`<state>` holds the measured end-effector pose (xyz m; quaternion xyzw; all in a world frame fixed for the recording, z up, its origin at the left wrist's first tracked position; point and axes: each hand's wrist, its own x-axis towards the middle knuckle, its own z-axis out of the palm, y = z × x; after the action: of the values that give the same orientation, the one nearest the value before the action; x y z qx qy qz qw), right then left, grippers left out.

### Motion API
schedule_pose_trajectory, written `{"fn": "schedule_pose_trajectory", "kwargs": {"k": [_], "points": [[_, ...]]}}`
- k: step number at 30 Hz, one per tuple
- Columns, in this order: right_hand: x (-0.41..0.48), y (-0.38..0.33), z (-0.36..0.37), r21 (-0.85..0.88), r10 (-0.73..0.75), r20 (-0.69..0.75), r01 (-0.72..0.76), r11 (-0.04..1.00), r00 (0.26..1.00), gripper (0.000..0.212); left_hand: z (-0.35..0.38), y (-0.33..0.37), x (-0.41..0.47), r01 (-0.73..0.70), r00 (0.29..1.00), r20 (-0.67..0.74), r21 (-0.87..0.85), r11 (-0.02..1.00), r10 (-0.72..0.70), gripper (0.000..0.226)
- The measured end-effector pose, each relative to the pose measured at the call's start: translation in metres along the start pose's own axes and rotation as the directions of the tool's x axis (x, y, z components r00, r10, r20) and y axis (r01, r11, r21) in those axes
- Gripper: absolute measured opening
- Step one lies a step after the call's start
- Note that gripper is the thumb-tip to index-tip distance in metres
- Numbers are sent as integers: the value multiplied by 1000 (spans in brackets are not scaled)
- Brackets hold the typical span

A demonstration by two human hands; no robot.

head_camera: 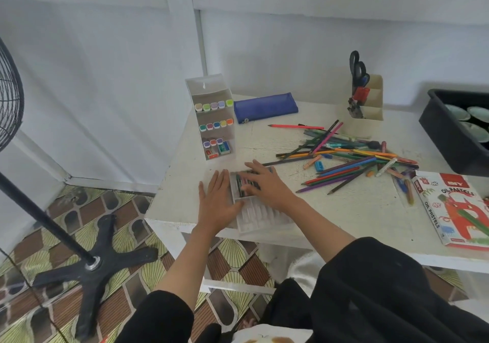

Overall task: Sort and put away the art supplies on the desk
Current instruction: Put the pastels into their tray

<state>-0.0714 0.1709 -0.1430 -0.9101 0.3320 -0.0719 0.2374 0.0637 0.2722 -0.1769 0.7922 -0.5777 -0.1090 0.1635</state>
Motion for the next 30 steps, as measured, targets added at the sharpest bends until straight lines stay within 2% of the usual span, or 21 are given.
{"fn": "schedule_pose_trajectory", "kwargs": {"k": [3,6,8,11,14,19,21,24,25,27,29,30], "points": [[-9,16,-15,134,41,-294,-1,991,955,33,2,0,0,31,999,-31,16,999,-30,99],[-16,45,-39,76,180,-436,-164,984,882,30,3,1,1,28,999,-16,31,999,-28,99],[-20,63,-55,-50,271,-421,-320,946,866,35,3,1,1,23,1000,-15,45,999,-22,100],[-23,76,-69,-264,397,-280,-468,843,874,24,2,2,1,22,1000,-11,56,998,-22,103],[-23,78,-68,-370,383,-217,-439,819,898,18,3,3,2,25,1000,2,64,998,-25,105],[-25,82,-60,-435,260,-273,-360,825,926,20,2,2,1,28,1000,4,56,998,-29,106],[-27,84,-55,-417,156,-345,-300,858,926,21,1,3,0,29,1000,0,61,998,-29,107],[-25,77,-49,-289,-64,-492,-93,953,868,9,-1,4,0,29,1000,-7,55,998,-29,107],[-24,69,-49,-174,-71,-533,-28,984,843,6,-1,4,0,29,1000,-8,48,998,-28,107],[-19,46,-52,174,57,-550,47,984,833,6,-1,5,0,30,1000,-9,33,999,-30,107],[-12,21,-55,496,198,-502,92,863,842,7,0,5,0,32,999,-14,29,999,-31,106],[-8,10,-54,602,243,-458,97,793,855,8,0,6,0,32,999,-15,32,999,-31,106]]}}
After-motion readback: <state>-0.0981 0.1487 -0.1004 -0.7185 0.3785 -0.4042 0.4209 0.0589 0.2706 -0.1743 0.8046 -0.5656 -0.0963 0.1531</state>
